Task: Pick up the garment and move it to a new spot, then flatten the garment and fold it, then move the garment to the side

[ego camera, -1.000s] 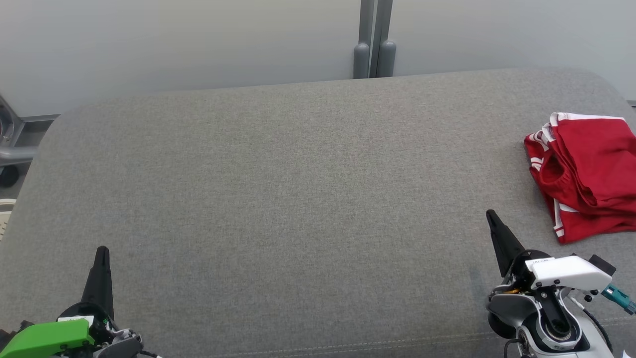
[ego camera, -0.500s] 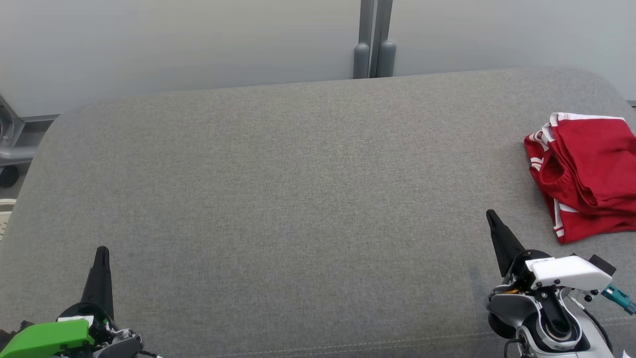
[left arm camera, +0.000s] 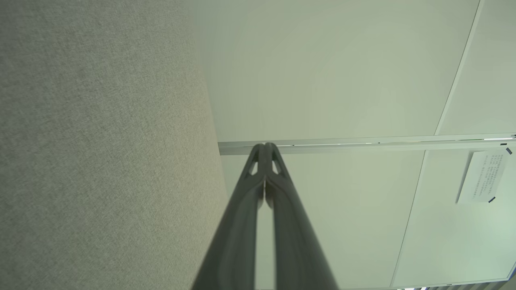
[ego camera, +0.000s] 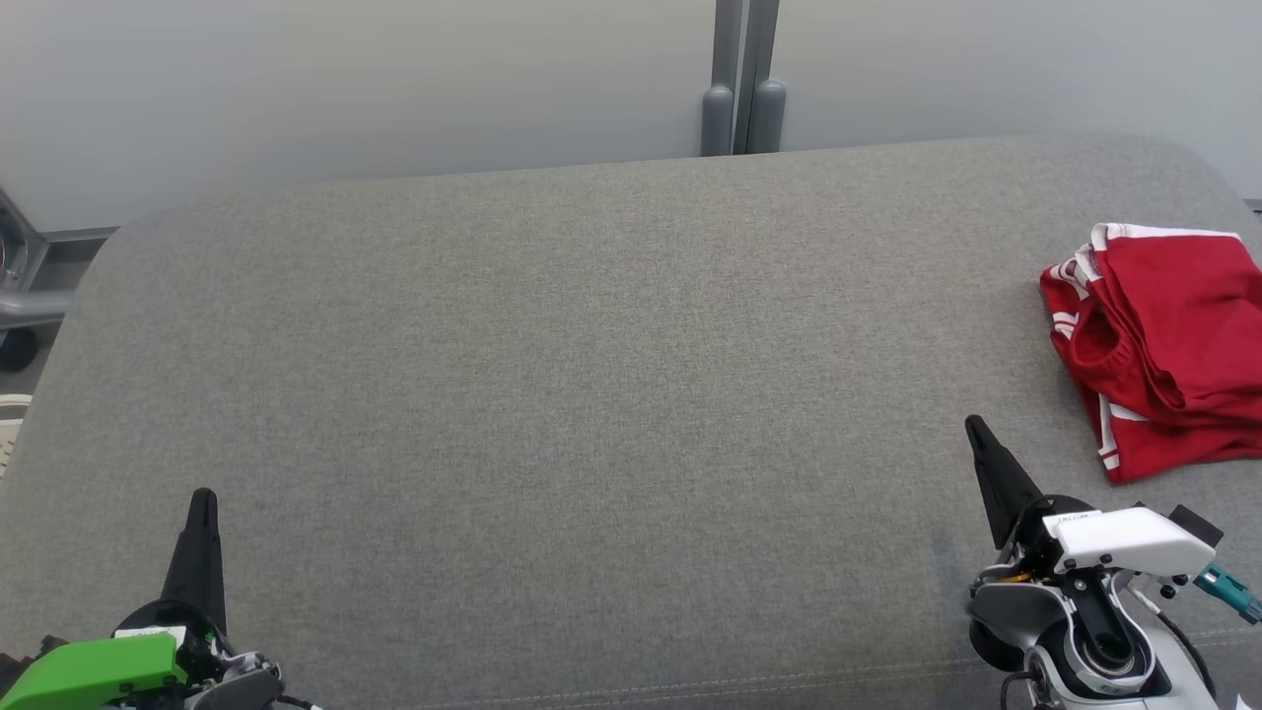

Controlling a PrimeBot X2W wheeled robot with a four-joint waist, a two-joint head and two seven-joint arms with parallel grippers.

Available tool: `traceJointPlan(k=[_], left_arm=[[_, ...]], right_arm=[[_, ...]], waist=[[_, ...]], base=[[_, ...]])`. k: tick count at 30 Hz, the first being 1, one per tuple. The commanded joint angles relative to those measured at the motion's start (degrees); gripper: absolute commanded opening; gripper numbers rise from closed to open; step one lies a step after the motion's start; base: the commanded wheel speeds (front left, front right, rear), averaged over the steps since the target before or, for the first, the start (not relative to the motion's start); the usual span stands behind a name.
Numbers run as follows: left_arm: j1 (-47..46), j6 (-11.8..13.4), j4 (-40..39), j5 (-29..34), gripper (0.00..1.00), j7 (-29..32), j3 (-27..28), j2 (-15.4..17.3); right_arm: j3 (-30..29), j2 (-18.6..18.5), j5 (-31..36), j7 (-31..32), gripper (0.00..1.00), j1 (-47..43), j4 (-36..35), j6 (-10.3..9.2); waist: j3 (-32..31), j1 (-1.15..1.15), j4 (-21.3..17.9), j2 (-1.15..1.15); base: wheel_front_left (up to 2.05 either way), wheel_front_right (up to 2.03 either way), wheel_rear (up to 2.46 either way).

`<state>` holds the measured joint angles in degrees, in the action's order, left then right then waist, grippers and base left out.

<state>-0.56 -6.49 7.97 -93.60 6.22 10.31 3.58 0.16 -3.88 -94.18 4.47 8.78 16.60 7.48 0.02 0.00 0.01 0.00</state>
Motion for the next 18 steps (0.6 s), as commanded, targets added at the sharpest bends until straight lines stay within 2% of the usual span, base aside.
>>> traceJointPlan(k=[1,18], left_arm=[[-0.63,-0.13,-0.10,-0.08,0.00,0.15,0.19,-0.05],[-0.65,-0.12,-0.10,0.03,0.00,0.18,0.26,-0.09]], right_arm=[[-0.19,0.04,0.12,0.38,0.00,0.44,-0.12,0.02],[-0.34,0.15,0.30,0.40,0.00,0.45,-0.11,0.02]], waist=[[0.00,0.00,0.00,0.00],[0.00,0.00,0.00,0.00]], base=[[0.00,0.00,0.00],[0.00,0.00,0.00]])
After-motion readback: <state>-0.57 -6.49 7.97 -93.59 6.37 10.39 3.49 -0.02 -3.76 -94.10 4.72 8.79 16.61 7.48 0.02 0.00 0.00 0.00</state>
